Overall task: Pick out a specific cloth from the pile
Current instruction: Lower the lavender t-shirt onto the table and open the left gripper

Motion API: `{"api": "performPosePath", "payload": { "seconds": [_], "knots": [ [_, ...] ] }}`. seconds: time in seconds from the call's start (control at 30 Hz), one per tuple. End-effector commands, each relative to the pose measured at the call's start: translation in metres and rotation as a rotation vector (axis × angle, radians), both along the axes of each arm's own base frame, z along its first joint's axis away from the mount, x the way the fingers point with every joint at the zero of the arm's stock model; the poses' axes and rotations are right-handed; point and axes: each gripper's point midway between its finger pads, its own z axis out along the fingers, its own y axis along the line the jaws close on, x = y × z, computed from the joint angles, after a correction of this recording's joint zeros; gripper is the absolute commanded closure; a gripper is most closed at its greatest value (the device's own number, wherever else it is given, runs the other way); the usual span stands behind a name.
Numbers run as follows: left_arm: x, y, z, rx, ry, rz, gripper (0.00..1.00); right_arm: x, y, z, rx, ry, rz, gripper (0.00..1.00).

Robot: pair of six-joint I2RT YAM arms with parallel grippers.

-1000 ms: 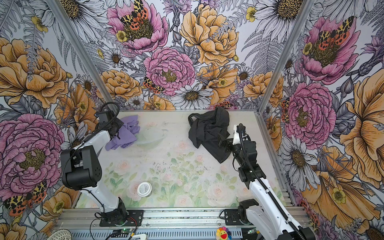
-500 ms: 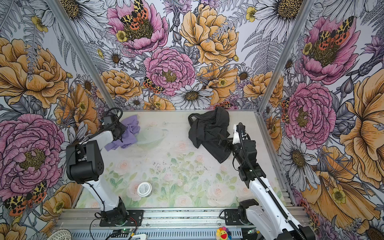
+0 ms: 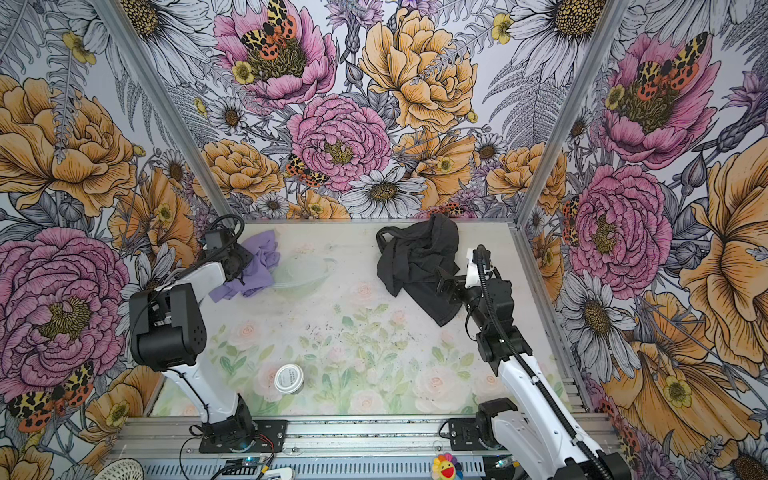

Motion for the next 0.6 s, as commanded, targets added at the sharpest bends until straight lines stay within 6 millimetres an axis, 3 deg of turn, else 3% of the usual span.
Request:
{"api": "performPosePath", "payload": {
  "seconds": [0.0, 0.37, 0.57],
  "knots": [
    [-0.004, 0.002, 0.041, 0.063, -0.073, 0.000, 0.42, 0.000, 0.004, 0.017, 0.012, -0.034, 0.017, 0.01],
    [-0.015, -0.023, 0.113, 0.206, -0.191, -0.075, 0.16, -0.002, 0.003, 0.019, 0.013, -0.040, 0.015, 0.01],
    [-0.024, -0.034, 0.134, 0.282, -0.235, -0.099, 0.14, -0.003, 0.003, 0.020, 0.011, -0.045, 0.012, 0.01]
  ]
}}
